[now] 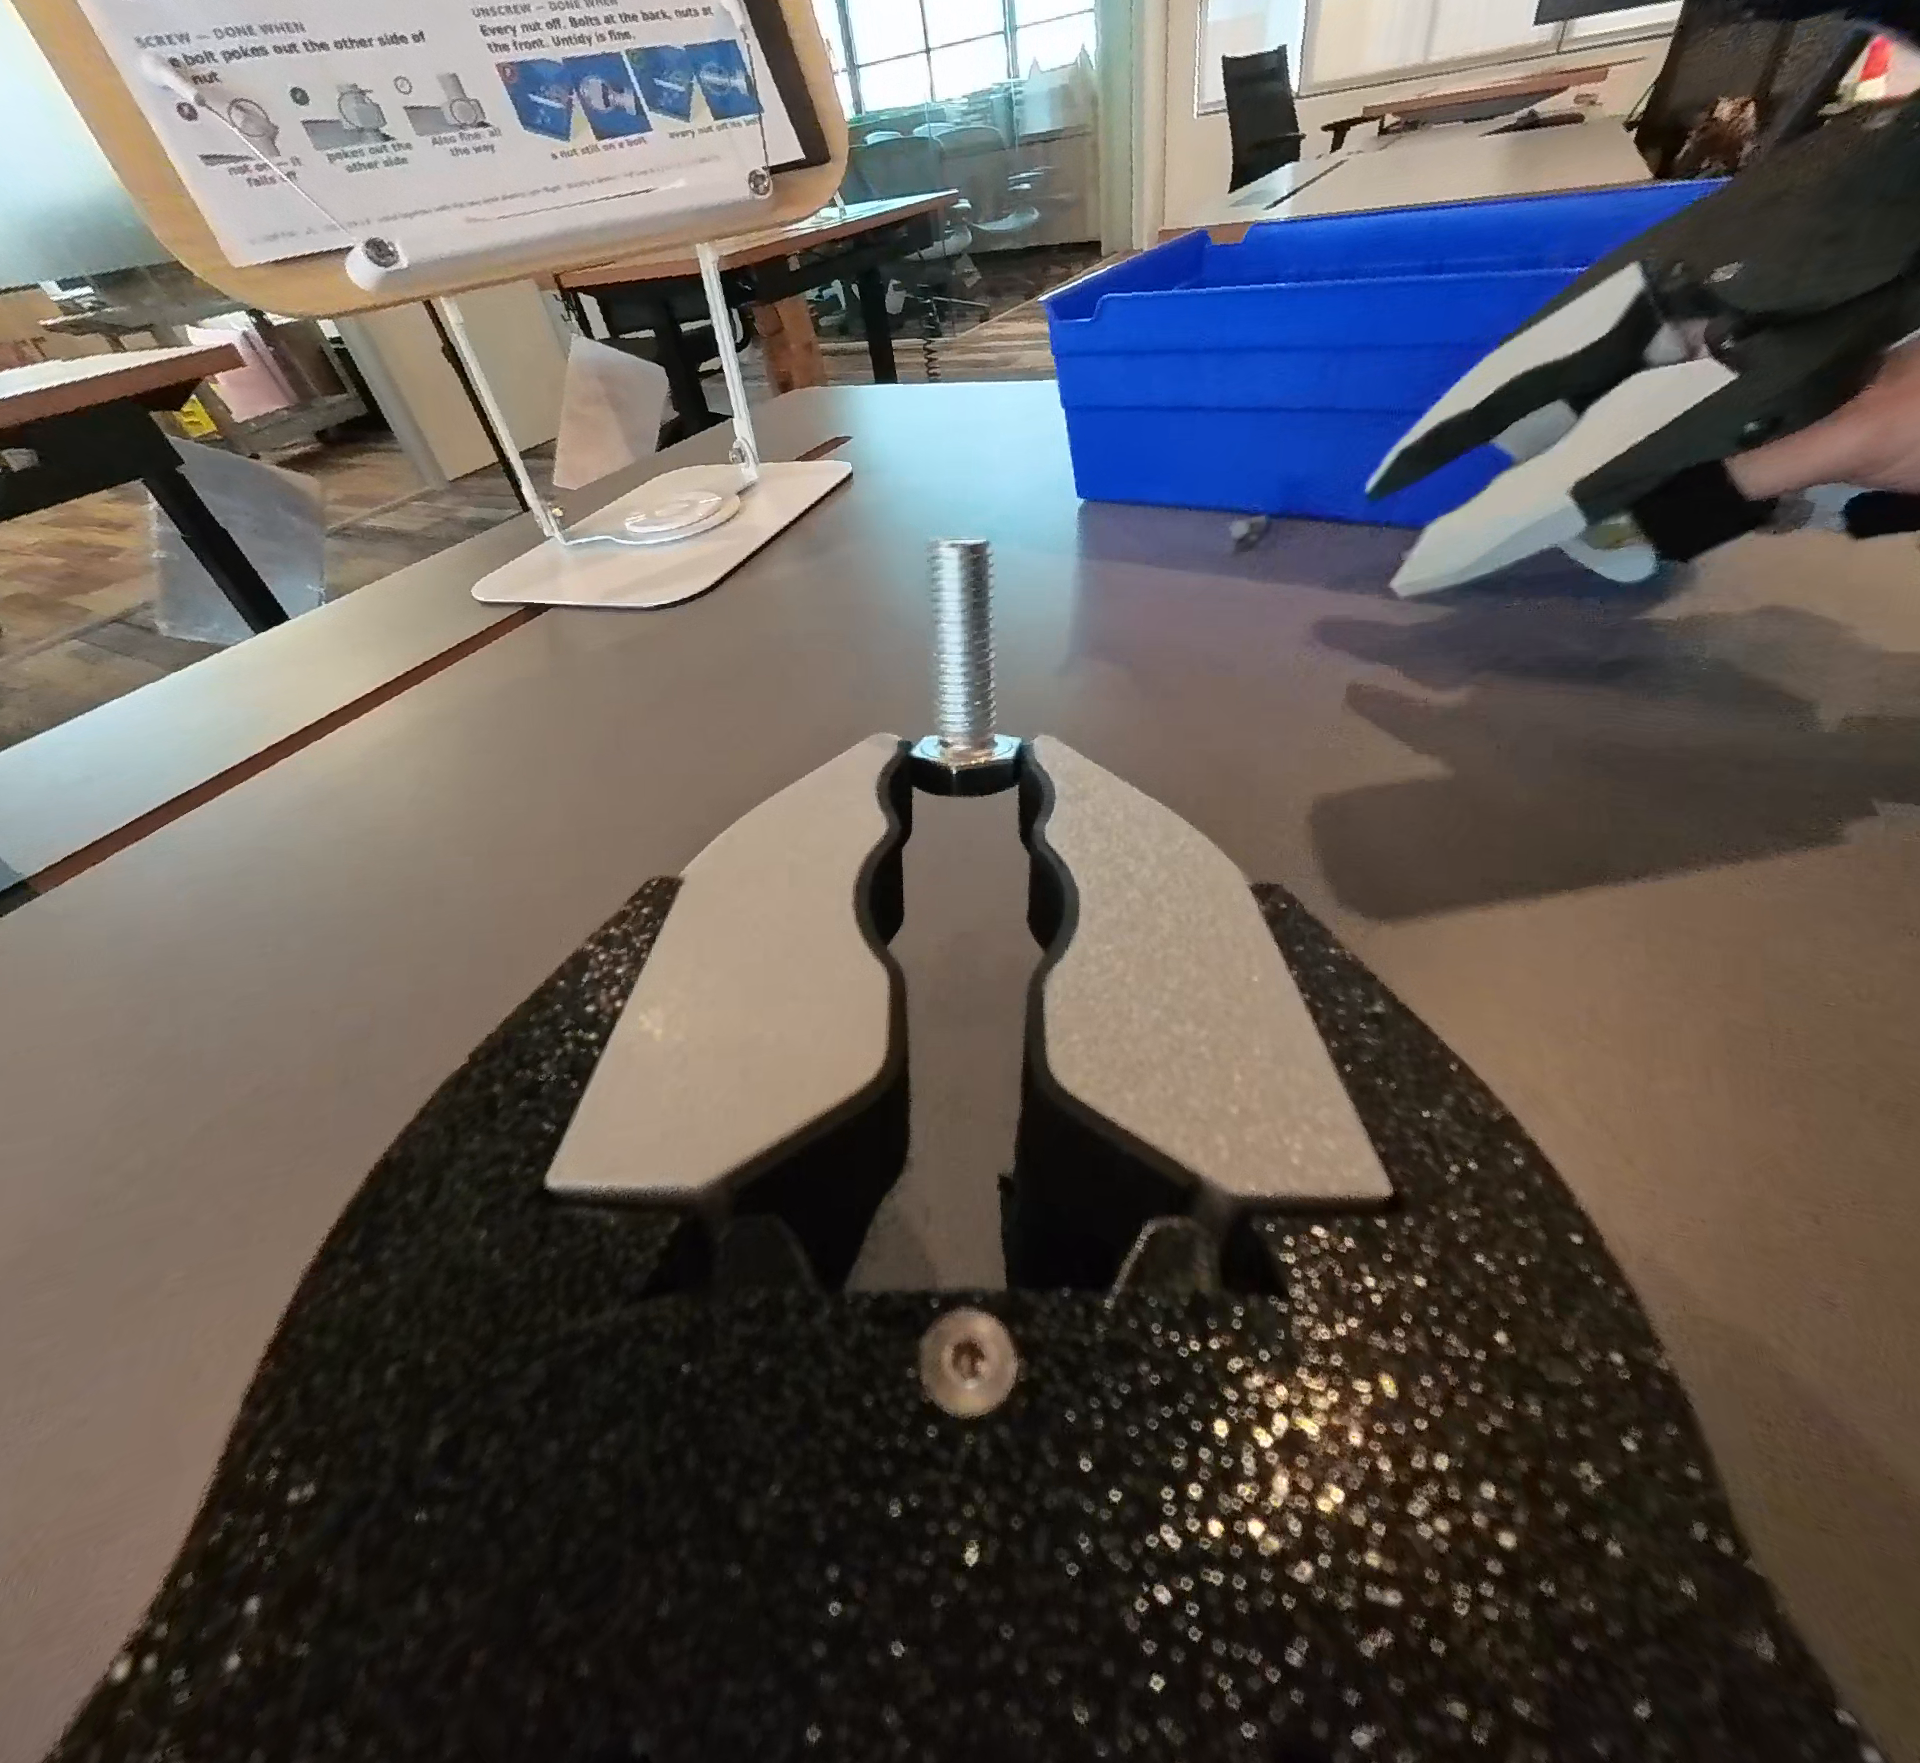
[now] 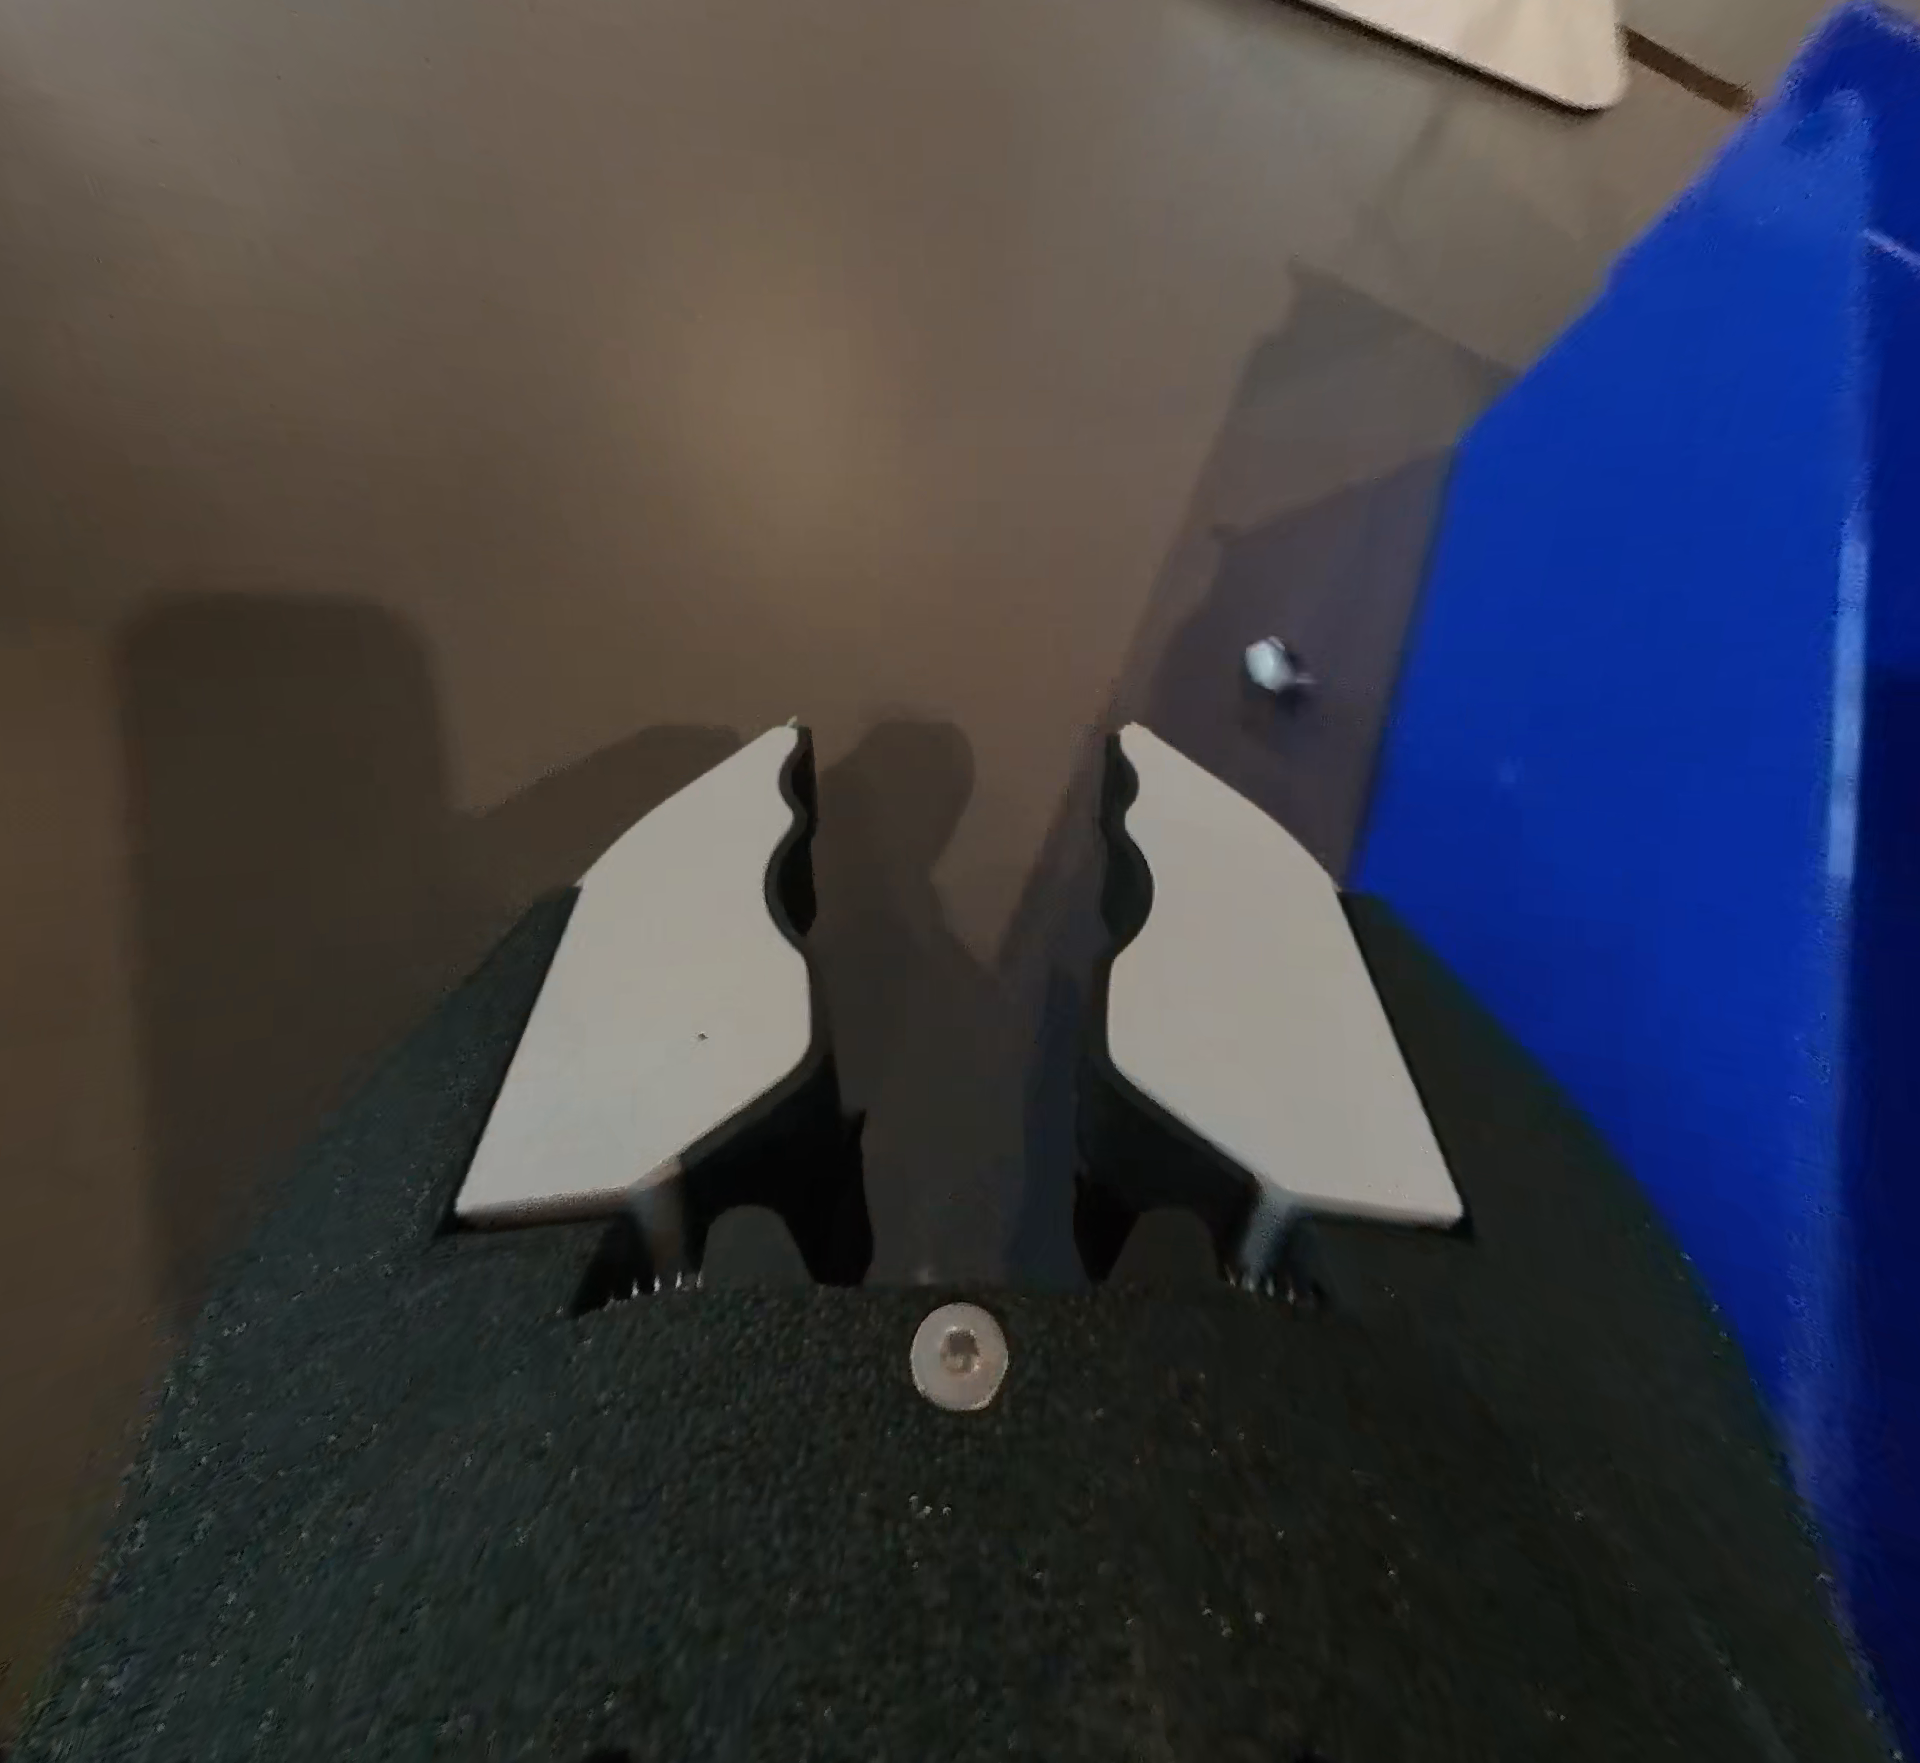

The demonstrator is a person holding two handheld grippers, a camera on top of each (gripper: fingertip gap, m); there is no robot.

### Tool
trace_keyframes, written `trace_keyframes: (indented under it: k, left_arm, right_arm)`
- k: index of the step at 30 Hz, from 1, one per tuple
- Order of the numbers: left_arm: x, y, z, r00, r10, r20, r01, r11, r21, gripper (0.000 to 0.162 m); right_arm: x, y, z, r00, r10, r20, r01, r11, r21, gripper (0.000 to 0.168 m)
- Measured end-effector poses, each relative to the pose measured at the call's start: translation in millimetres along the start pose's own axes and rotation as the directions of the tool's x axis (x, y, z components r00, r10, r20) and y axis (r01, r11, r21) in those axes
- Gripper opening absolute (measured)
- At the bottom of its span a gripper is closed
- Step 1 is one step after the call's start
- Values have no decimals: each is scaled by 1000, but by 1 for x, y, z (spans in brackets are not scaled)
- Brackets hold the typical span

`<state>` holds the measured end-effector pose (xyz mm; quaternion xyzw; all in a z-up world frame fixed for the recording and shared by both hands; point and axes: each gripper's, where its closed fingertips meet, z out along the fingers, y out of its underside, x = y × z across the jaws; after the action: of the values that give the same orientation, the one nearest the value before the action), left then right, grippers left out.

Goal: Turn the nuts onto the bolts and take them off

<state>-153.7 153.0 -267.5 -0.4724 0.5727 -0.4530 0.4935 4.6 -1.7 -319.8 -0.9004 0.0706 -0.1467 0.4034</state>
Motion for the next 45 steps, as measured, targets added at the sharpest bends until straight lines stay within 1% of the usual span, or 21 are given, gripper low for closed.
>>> trace_keyframes:
  k: [1,3,7,9,12,15,17,20,24,27,28,30,35,37,38,40,42,43,45]
  left_arm:
    - [1,0,0,1000,1,-5,-1,1000,0,19]
    - [3,0,1,1000,9,-12,-9,1000,-4,19]
    - [7,1,1,999,29,-24,-29,1000,-7,19]
    - [8,1,2,999,33,-29,-33,999,-8,19]
    - [8,1,1,999,35,-31,-36,999,-7,19]
    - [9,1,1,999,36,-35,-36,999,-6,19]
    - [9,1,1,999,38,-37,-38,999,-6,19]
    - [11,1,2,998,40,-43,-40,999,-7,19]
    - [12,1,2,998,44,-49,-45,999,-7,19]
    - [12,1,2,998,45,-52,-46,999,-8,19]
    - [13,1,2,998,46,-53,-46,999,-8,19]
    - [13,1,2,997,47,-54,-47,999,-9,19]
    - [13,1,2,997,47,-54,-47,999,-9,19]
    - [13,1,2,998,46,-53,-47,999,-7,19]
    - [13,1,1,998,46,-53,-46,999,-6,19]
    - [13,1,1,998,43,-55,-44,999,-5,19]
    - [12,1,1,998,38,-56,-39,999,-6,19]
    - [12,1,1,998,34,-57,-35,999,-5,19]
    - [12,0,1,998,27,-58,-27,1000,-1,19]
  right_arm:
    - [8,3,1,999,11,-31,-11,1000,-7,52]
    - [16,6,5,996,76,-40,-77,997,-22,54]
    - [36,-3,21,970,222,-100,-221,975,23,50]
    - [48,-10,30,956,248,-153,-244,969,46,45]
    - [65,-6,45,933,267,-241,-277,961,-6,35]
    - [77,-2,58,904,318,-287,-345,938,-48,34]
    - [84,-5,63,888,340,-308,-369,929,-39,33]
    - [94,-8,69,862,358,-360,-397,917,-38,31]
    - [104,1,80,830,362,-425,-434,897,-83,31]
    - [108,1,85,823,364,-437,-431,900,-63,22]
    - [108,0,86,830,354,-431,-420,905,-65,15]
    - [106,-2,87,852,295,-433,-360,930,-75,13]
    - [74,-16,93,931,200,-304,-228,972,-58,13]
    - [57,-24,94,961,159,-228,-172,984,-38,12]
    - [45,-30,94,974,146,-171,-150,989,-14,12]
    - [8,-48,91,996,90,24,-91,994,63,12]
    - [-30,-57,84,977,16,213,-40,993,107,12]
    - [-46,-56,82,959,-25,284,-3,995,100,12]
    - [-67,-50,80,924,-112,365,86,993,87,12]
